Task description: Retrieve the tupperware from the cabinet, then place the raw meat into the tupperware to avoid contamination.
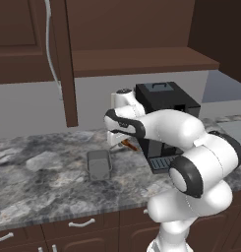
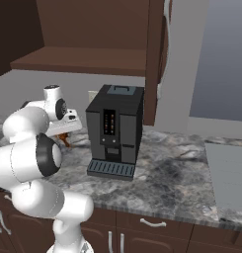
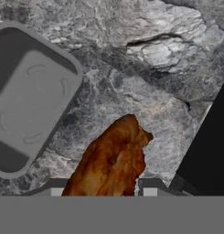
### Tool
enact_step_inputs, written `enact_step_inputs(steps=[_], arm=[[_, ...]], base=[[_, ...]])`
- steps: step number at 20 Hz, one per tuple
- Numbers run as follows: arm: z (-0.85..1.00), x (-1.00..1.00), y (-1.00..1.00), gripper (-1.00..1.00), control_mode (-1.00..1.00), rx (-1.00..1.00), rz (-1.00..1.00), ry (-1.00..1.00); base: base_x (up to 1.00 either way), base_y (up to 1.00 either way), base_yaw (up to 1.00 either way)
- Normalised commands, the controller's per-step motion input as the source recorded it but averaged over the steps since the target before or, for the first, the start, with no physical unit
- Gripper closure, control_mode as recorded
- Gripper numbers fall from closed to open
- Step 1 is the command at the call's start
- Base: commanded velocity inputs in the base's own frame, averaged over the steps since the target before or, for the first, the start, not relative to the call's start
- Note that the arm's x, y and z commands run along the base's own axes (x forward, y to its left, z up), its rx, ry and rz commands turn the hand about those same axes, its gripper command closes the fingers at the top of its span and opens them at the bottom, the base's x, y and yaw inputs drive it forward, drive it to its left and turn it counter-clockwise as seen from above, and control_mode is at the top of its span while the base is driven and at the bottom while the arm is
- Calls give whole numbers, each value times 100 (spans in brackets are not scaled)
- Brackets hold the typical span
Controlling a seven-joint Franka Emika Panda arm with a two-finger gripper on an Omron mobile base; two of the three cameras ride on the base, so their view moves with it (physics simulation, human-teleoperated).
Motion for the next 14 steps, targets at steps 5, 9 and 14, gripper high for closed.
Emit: enact_step_inputs(steps=[5,9,14], arm=[[6,-21,28,100,-100,3,-13,-1],[0,-25,33,100,-100,1,-14,0],[0,-20,32,100,-100,0,-14,0]], base=[[0,0,0],[0,0,0],[0,0,0]])
